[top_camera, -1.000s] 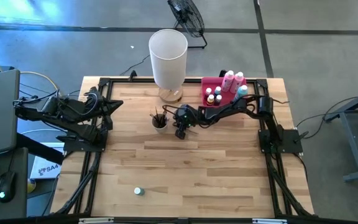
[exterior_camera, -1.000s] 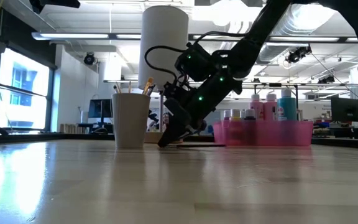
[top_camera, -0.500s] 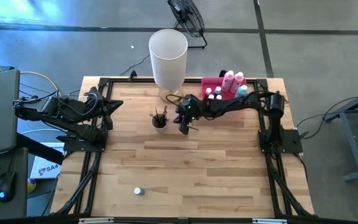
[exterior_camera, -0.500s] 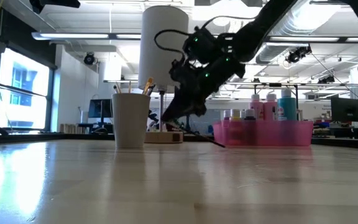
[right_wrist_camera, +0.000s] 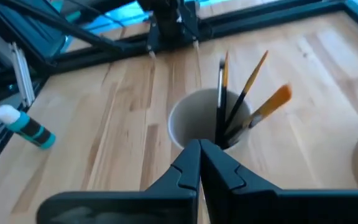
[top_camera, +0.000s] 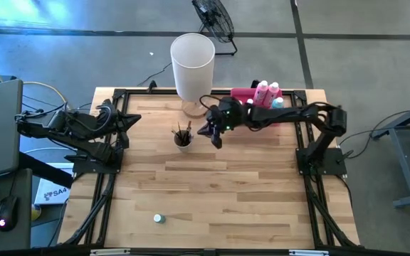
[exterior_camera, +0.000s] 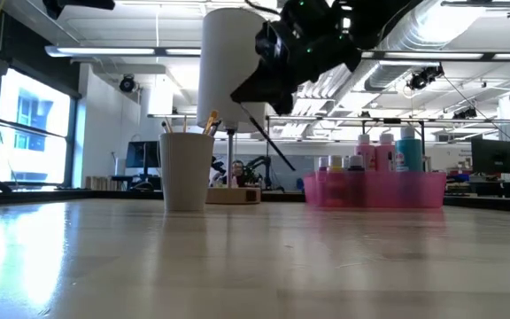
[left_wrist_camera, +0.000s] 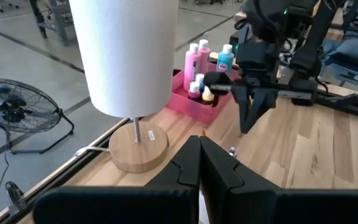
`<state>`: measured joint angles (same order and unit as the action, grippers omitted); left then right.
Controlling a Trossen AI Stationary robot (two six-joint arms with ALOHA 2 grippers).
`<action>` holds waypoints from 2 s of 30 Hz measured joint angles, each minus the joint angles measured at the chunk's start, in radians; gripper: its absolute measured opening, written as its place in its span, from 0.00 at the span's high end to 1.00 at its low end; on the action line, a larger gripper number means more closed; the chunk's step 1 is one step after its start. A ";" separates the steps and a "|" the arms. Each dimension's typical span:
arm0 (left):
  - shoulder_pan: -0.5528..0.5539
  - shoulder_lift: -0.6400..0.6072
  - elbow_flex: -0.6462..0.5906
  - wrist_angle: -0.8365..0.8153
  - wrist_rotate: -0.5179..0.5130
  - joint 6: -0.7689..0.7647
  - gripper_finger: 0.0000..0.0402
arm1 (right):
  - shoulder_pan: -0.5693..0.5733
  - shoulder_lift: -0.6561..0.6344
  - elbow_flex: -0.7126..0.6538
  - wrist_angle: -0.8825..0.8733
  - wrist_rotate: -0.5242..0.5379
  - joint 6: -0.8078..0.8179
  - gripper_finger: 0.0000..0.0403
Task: Pick & Place Paint Supplies
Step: Put the silver eyeshadow brush into the white cup
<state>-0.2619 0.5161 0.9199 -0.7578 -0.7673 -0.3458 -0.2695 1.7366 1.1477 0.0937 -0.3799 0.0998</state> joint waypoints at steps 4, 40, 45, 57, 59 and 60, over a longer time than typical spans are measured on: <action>0.000 0.001 0.000 0.026 0.000 -0.035 1.00 | -0.001 -0.025 0.000 0.014 0.007 0.003 1.00; 0.000 0.062 0.000 0.051 0.076 -0.052 1.00 | 0.080 0.254 0.384 0.247 0.012 0.050 1.00; 0.000 0.062 0.000 0.051 0.080 -0.052 1.00 | 0.080 0.262 0.385 0.185 0.008 0.024 1.00; 0.000 0.062 0.000 0.051 0.079 -0.052 1.00 | 0.080 0.289 0.385 0.010 0.038 -0.086 1.00; 0.000 0.062 0.000 0.052 0.081 -0.052 1.00 | 0.080 0.306 0.385 0.013 0.039 -0.087 1.00; 0.000 0.062 0.000 0.052 0.084 -0.052 1.00 | 0.080 0.311 0.385 0.009 0.038 -0.086 1.00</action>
<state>-0.2619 0.5781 0.9199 -0.7062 -0.6835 -0.3981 -0.1897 2.0471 1.5322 0.1022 -0.3416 0.0133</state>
